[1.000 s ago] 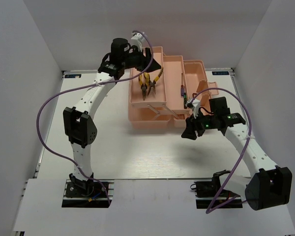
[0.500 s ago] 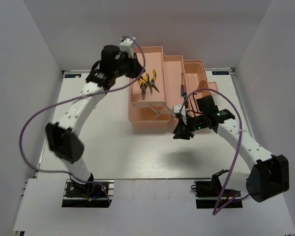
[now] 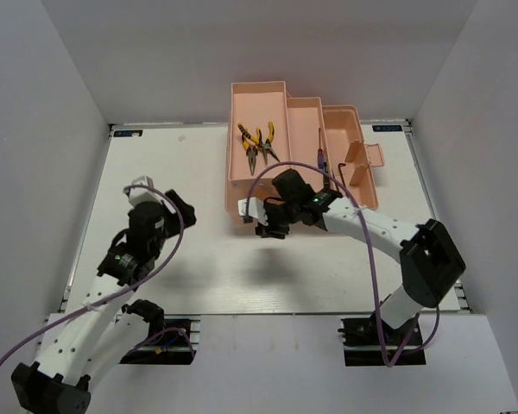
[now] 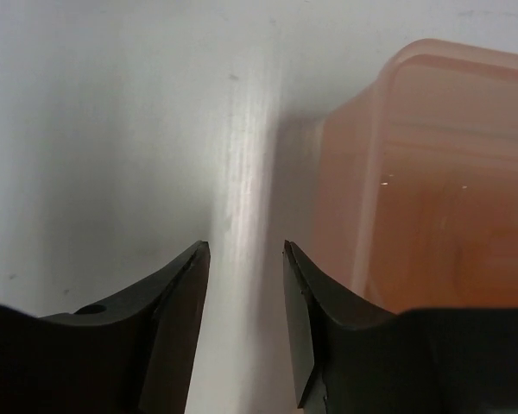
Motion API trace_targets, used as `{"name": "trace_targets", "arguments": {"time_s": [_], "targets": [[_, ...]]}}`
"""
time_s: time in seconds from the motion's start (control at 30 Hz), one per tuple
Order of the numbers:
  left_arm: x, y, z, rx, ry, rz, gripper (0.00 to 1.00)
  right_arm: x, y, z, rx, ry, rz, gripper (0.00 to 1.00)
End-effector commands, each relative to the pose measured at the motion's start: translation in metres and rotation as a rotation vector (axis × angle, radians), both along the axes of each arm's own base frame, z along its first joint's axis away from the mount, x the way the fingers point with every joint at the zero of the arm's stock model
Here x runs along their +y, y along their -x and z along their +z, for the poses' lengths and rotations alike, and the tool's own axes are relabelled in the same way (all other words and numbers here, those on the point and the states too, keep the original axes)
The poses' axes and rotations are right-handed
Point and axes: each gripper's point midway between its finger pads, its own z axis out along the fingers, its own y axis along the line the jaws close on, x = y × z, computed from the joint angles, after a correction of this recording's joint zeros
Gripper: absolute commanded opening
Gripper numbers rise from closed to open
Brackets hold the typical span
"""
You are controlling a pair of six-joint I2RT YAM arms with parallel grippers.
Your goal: Sort the tools into containers
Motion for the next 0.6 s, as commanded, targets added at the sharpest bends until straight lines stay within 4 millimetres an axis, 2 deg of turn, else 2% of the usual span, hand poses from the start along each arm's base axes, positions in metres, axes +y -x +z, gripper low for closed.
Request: {"name": "trace_targets", "arguments": {"time_s": [0.0, 0.03, 0.07, 0.1, 0.13, 0.23, 0.27, 0.37, 0.47, 0.57], "targets": [[-0.008, 0.017, -0.061, 0.142, 0.143, 0.043, 0.92, 0.026, -0.044, 0.019, -0.206, -0.002, -0.12, 0.46], [-0.008, 0.02, -0.066, 0.147, 0.155, 0.049, 0.92, 0.029, -0.047, 0.024, -0.232, -0.005, -0.136, 0.46], [-0.009, 0.023, -0.08, 0.174, 0.158, 0.046, 0.92, 0.033, -0.05, 0.026, -0.243, -0.011, -0.145, 0.46], [-0.01, 0.026, -0.084, 0.179, 0.162, 0.037, 0.92, 0.036, -0.052, 0.017, -0.24, 0.004, -0.149, 0.46], [-0.012, 0.027, -0.088, 0.186, 0.167, 0.024, 0.92, 0.036, -0.058, 0.025, -0.28, 0.0, -0.179, 0.46], [-0.009, 0.034, -0.097, 0.195, 0.173, 0.029, 0.92, 0.041, -0.067, 0.031, -0.318, -0.011, -0.201, 0.46], [-0.009, 0.034, -0.095, 0.187, 0.176, 0.028, 0.92, 0.043, -0.065, 0.029, -0.32, -0.005, -0.194, 0.46], [-0.011, 0.042, -0.108, 0.199, 0.205, 0.024, 0.92, 0.047, -0.06, 0.027, -0.299, 0.001, -0.174, 0.46], [-0.015, 0.046, -0.12, 0.211, 0.236, 0.015, 0.92, 0.053, -0.056, 0.03, -0.29, -0.002, -0.144, 0.46], [-0.02, 0.047, -0.127, 0.227, 0.255, -0.003, 0.92, 0.06, -0.06, 0.035, -0.293, -0.003, -0.14, 0.46]]}}
